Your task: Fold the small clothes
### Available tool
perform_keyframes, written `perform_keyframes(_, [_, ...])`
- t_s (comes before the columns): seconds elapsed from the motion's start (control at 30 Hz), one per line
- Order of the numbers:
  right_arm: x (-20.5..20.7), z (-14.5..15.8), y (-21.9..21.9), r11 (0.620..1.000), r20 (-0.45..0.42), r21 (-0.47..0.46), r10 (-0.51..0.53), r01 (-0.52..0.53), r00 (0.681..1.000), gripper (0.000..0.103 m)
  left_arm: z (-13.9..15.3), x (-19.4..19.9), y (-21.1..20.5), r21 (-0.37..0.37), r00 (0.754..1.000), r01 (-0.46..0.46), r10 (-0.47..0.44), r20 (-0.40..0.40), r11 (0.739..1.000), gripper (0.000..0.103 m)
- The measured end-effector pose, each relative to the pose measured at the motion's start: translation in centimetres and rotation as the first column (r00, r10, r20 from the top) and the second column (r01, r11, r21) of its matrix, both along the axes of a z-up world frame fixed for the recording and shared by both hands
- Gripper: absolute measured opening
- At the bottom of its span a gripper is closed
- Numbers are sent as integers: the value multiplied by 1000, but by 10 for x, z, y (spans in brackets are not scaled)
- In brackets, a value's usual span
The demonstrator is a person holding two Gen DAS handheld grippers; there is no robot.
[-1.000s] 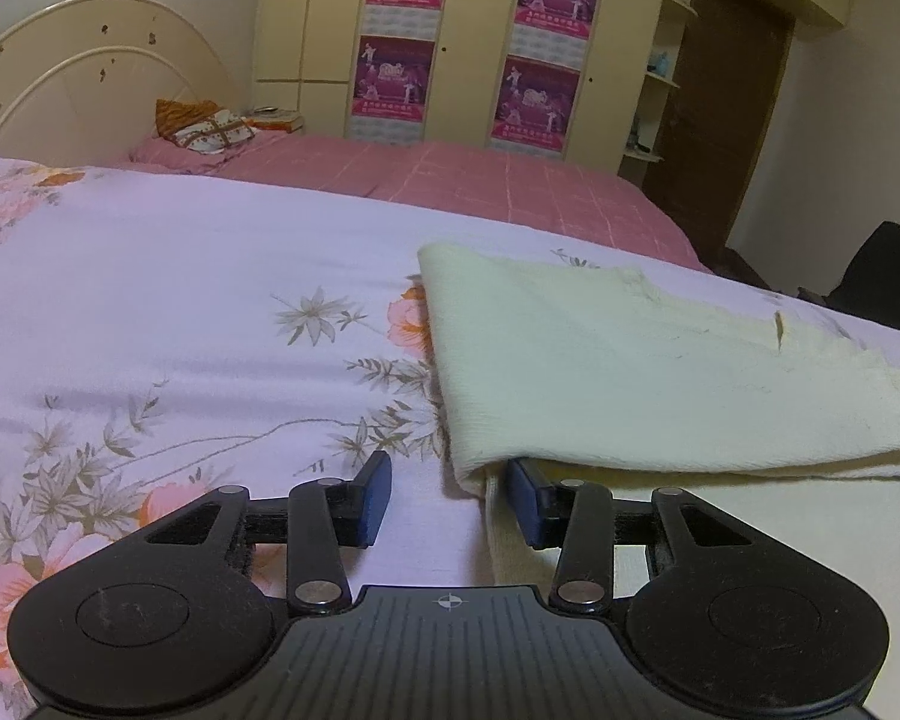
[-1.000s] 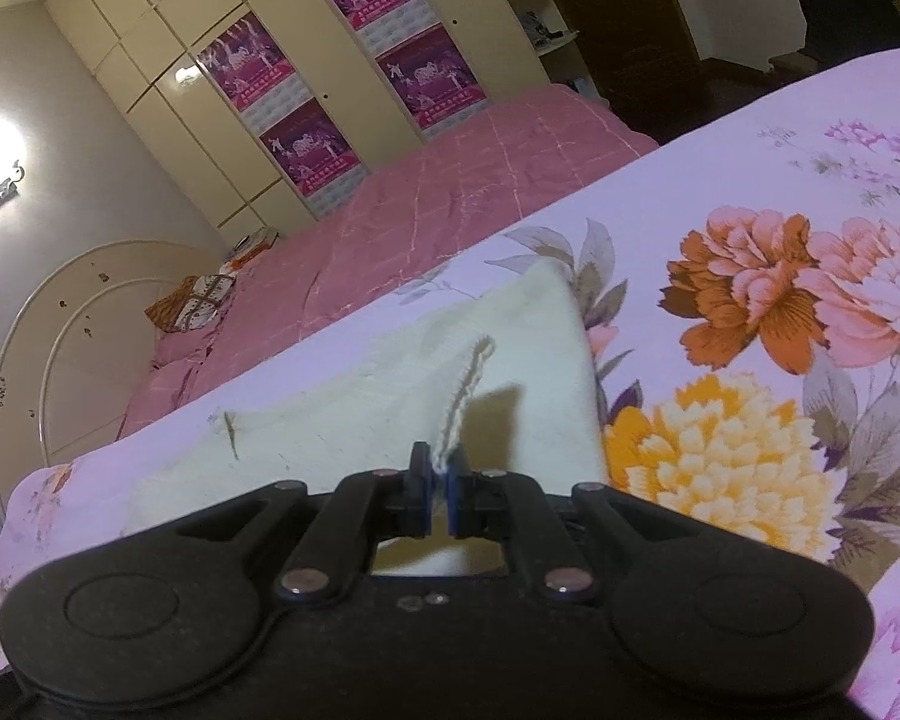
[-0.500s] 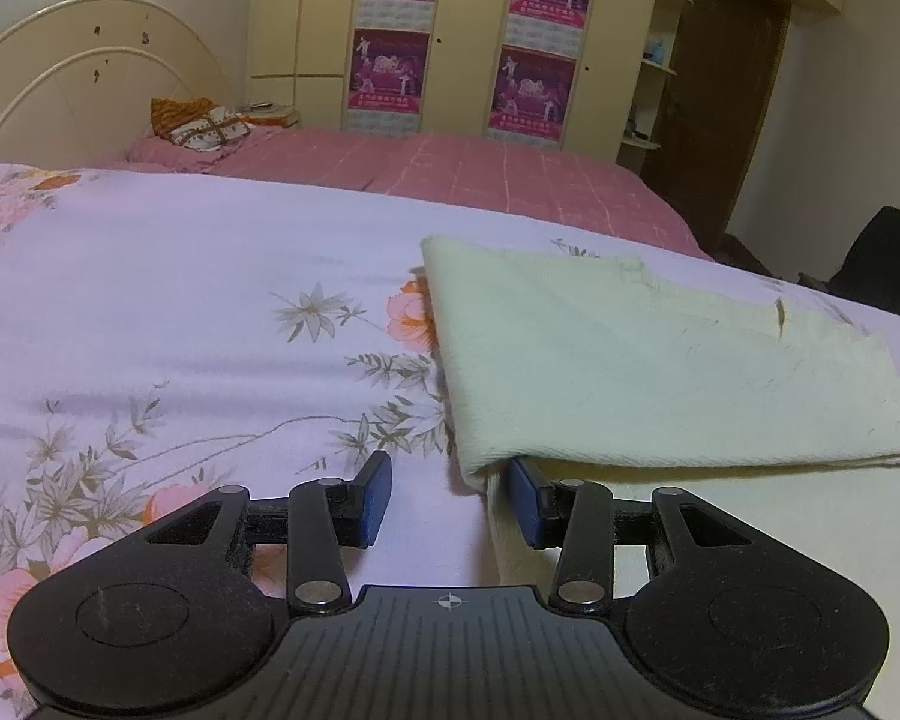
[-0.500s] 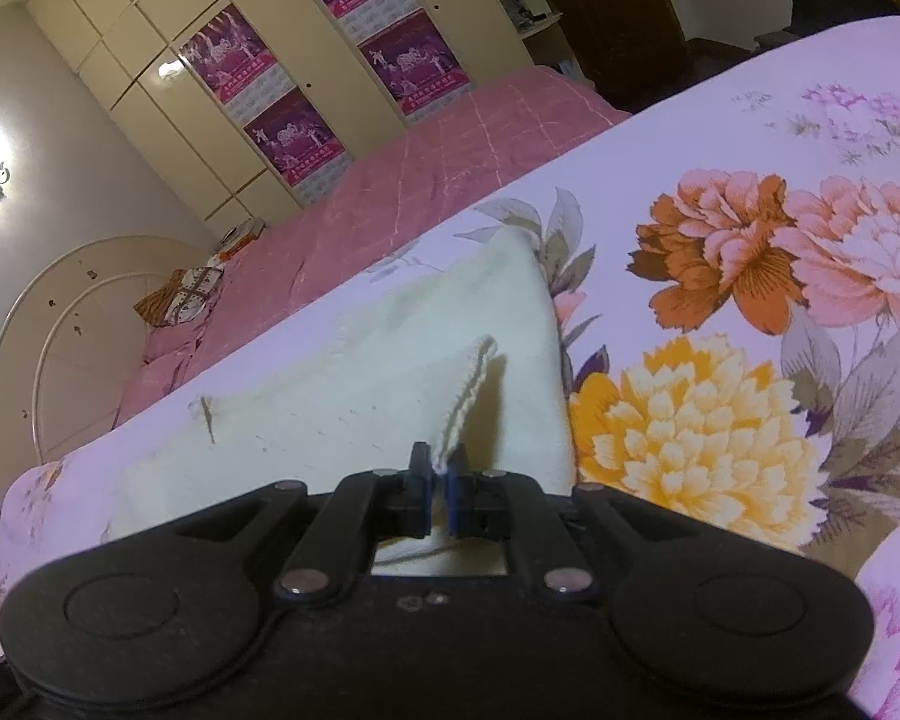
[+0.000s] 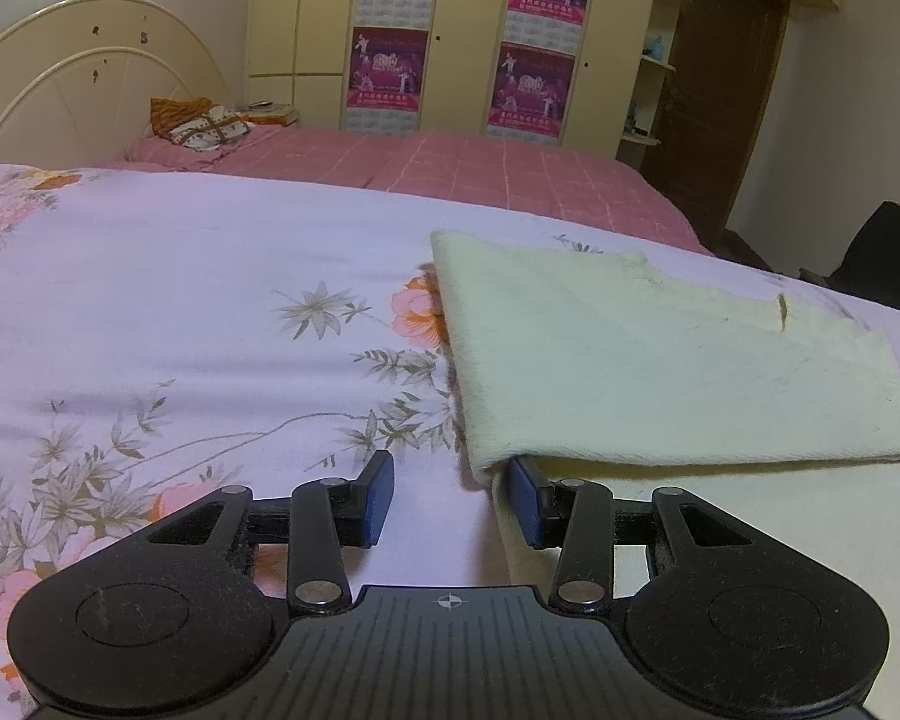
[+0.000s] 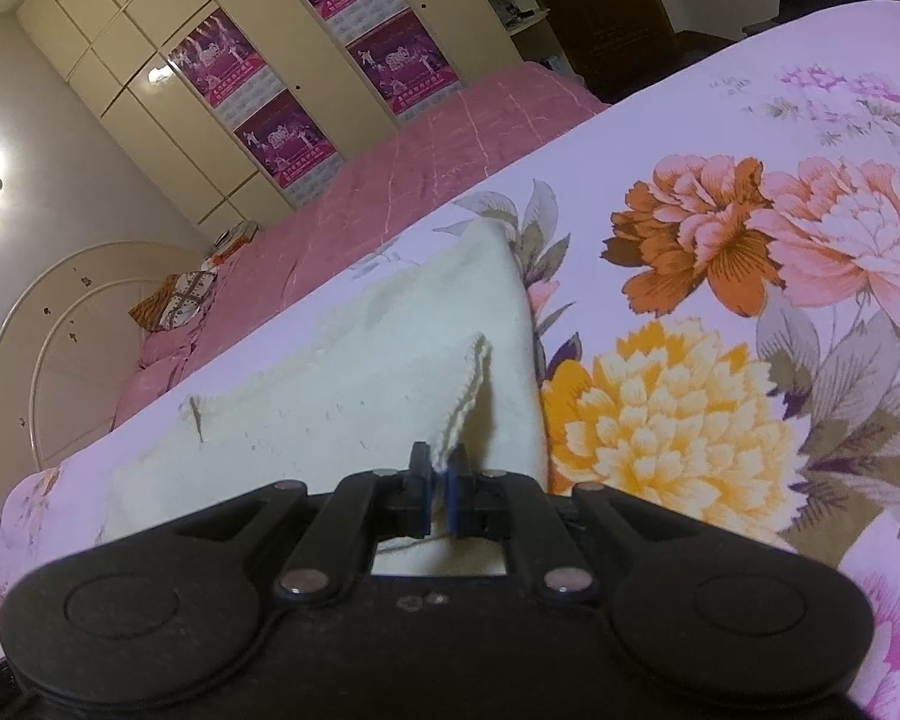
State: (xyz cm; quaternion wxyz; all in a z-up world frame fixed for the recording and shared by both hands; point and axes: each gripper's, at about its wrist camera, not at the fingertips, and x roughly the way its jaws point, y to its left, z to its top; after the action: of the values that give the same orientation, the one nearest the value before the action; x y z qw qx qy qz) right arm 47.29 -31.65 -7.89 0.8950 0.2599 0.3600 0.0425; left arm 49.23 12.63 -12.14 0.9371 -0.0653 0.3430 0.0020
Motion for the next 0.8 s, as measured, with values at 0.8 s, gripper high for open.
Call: perform_keyframes(0.8, [10,9,24,942,-36,-310,121,-126,992,10,14,23,-47,118,979,200,-204,19,973,45])
